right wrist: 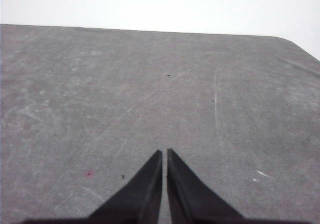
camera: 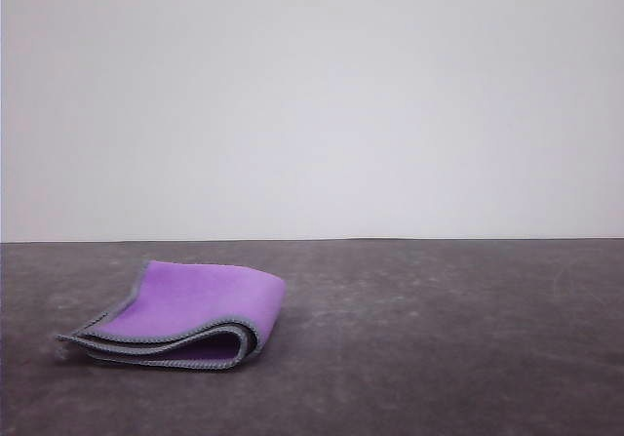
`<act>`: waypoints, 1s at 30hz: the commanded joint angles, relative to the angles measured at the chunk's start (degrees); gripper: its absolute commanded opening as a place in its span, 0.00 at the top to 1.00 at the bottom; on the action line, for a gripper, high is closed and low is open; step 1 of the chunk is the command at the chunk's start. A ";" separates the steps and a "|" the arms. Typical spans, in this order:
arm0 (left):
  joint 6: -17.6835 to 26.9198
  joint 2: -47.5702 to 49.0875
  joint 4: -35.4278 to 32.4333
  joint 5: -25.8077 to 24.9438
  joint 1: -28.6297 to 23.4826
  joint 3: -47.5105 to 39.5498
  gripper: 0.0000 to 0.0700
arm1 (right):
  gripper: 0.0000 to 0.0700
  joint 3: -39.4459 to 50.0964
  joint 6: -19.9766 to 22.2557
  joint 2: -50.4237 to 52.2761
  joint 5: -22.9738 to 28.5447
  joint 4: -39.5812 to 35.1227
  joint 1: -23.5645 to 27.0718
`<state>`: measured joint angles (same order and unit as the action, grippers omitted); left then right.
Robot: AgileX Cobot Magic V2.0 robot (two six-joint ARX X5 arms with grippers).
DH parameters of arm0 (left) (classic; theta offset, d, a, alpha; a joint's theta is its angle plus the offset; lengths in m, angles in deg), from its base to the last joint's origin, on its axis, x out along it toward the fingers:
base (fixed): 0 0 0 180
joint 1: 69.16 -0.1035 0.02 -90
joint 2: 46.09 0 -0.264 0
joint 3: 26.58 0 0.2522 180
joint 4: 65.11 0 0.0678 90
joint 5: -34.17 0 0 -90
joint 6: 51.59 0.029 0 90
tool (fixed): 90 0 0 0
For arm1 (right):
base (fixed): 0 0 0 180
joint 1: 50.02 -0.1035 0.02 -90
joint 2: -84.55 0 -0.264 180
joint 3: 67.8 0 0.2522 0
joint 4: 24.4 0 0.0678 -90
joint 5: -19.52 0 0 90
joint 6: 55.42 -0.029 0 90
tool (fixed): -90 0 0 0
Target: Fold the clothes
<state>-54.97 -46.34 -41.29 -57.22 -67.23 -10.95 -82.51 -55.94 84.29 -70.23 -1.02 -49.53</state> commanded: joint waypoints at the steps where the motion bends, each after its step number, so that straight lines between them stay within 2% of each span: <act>1: 0.79 0.07 -0.74 0.10 -0.04 -1.16 1.00 | 0.98 0.24 -0.94 0.04 0.20 -0.59 0.07; 30: 0.79 0.07 -0.74 0.10 -0.04 -1.16 1.00 | 0.98 0.25 -0.94 0.04 0.20 -0.59 0.07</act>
<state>-54.98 -46.34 -41.29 -57.21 -67.23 -10.95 -82.51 -55.94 84.29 -70.23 -1.02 -49.53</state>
